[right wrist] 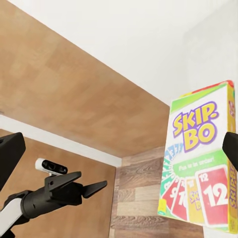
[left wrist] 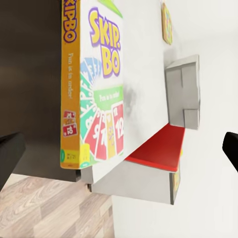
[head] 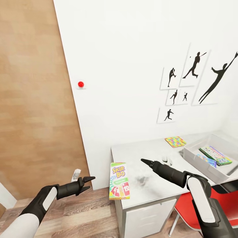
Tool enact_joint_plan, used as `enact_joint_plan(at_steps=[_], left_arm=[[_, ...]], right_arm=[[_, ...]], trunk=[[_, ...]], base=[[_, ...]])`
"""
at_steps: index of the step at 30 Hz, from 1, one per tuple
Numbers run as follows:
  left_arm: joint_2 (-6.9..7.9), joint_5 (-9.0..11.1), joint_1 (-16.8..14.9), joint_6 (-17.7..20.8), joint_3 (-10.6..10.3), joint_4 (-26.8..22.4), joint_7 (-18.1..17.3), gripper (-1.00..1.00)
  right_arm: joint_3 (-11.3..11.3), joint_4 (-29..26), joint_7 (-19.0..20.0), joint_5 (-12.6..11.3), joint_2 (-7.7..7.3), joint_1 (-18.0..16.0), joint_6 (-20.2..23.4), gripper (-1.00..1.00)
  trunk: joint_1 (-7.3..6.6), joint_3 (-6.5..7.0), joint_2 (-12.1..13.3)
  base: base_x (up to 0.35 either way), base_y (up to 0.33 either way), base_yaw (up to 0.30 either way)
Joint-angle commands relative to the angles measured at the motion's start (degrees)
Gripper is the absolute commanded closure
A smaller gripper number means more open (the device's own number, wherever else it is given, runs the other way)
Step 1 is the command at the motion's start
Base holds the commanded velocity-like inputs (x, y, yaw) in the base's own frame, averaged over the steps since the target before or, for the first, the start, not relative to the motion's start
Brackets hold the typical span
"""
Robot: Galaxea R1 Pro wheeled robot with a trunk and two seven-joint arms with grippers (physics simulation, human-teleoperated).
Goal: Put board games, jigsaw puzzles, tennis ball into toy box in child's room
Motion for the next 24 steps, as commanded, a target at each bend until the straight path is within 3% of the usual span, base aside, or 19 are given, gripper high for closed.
enact_joint_plan(at_steps=[1, 7, 9, 13, 16, 24], left_arm=[[-0.01, 0.0, -0.1, 0.3, 0.1, 0.0, -0.1, -1.0], [0.07, 0.0, -0.1, 0.3, 0.2, 0.0, -0.2, -1.0], [0.14, 0.1, -0.1, 0.3, 0.2, 0.0, -0.8, -1.0], [0.35, -0.2, -0.1, 0.3, 0.3, 0.0, -5.3, -1.0], [0.66, -0.4, -0.1, 0.3, 0.2, 0.0, -7.8, -1.0], [1.04, -0.6, 0.0, 0.2, 0.1, 0.0, -9.6, -1.0]], right_arm=[[-0.1, 0.0, 0.6, 0.5, 0.0, -0.1, 0.3, -1.0], [0.1, -0.3, 1.4, 0.3, -0.11, -0.1, 0.5, -1.0], [0.1, -0.4, 3.6, 0.1, -0.14, 0.0, 0.6, -1.0], [0.1, -0.5, 13.3, -0.1, -0.13, 0.6, 0.9, -1.0], [-0.1, -0.6, 17.7, -0.1, -0.42, 0.7, 1.0, -1.0], [-0.3, -0.5, 20.8, 0.0, -0.65, 0.8, 0.8, -1.0]], trunk=[[0.25, -0.3, -0.5], [1.57, -1.38, -2.9], [2.01, -1.74, -3.7], [2.89, -2.46, -5.3], [3.55, -3.0, -6.6], [5.31, -4.43, -9.8]], base=[[0.0, 0.0, 0.0], [0.0, 0.0, 0.0], [0.0, 0.0, 0.0], [0.0, 0.0, 0.0], [0.0, 0.0, 0.0], [0.0, 0.0, 0.0]])
